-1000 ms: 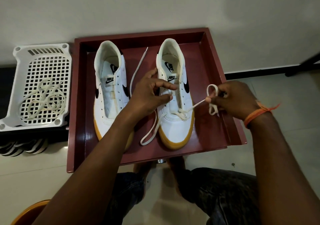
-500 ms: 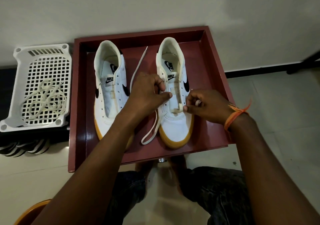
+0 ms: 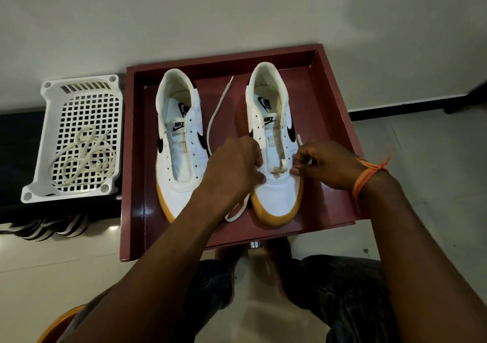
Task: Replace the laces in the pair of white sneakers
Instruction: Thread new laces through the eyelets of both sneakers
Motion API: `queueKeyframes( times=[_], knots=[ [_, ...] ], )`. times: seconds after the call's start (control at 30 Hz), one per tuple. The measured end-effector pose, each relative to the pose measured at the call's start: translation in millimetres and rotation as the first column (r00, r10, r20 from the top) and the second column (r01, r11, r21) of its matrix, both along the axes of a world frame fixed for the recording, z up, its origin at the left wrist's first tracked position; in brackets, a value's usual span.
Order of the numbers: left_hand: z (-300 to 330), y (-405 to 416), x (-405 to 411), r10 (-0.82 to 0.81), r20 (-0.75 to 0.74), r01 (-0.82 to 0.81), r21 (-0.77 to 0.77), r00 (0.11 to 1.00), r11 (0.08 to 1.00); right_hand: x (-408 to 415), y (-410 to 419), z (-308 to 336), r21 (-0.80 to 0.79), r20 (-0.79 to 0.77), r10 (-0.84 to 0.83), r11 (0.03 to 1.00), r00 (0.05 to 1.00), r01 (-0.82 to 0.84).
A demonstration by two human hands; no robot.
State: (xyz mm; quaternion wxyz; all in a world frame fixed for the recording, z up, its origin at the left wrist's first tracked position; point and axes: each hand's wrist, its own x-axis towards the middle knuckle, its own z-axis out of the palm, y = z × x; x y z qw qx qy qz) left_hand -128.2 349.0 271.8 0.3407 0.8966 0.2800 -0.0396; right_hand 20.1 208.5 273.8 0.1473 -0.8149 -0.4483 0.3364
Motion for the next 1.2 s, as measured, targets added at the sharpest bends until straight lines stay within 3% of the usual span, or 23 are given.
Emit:
queueKeyframes(
  times=[0.13,0.37,0.5,0.57,0.67,0.9,1.2],
  knots=[
    [0,6,1,0.011,0.001,-0.011,-0.114,1.000,0.993,7,-10,6,0.019,-0.016,-0.043,0.999,0.999,0.044],
    [-1,10,0,-0.009,-0.001,0.009,-0.143,1.000,0.990,30,-32,11,0.030,0.038,-0.230,0.973,0.973,0.229],
    [-2,11,0,-0.007,-0.005,0.006,-0.159,1.000,0.987,26,-32,12,0.060,-0.056,-0.339,0.938,0.939,0.342],
    [-2,13,1,-0.006,-0.015,0.003,-0.179,1.000,0.984,18,-27,16,0.057,-0.176,-0.354,0.928,0.919,0.368],
    [-2,15,2,-0.007,-0.028,0.001,-0.222,1.000,0.975,4,-13,18,0.038,-0.243,-0.301,0.947,0.922,0.319],
    [-3,16,4,-0.021,-0.041,0.010,-0.244,0.999,0.970,-13,2,5,-0.114,-0.093,-0.282,0.956,0.955,0.271],
    [-1,16,2,-0.109,0.014,0.110,-0.120,0.994,0.987,-5,-2,5,-0.012,-0.114,-0.187,0.982,0.976,0.187]
  ],
)
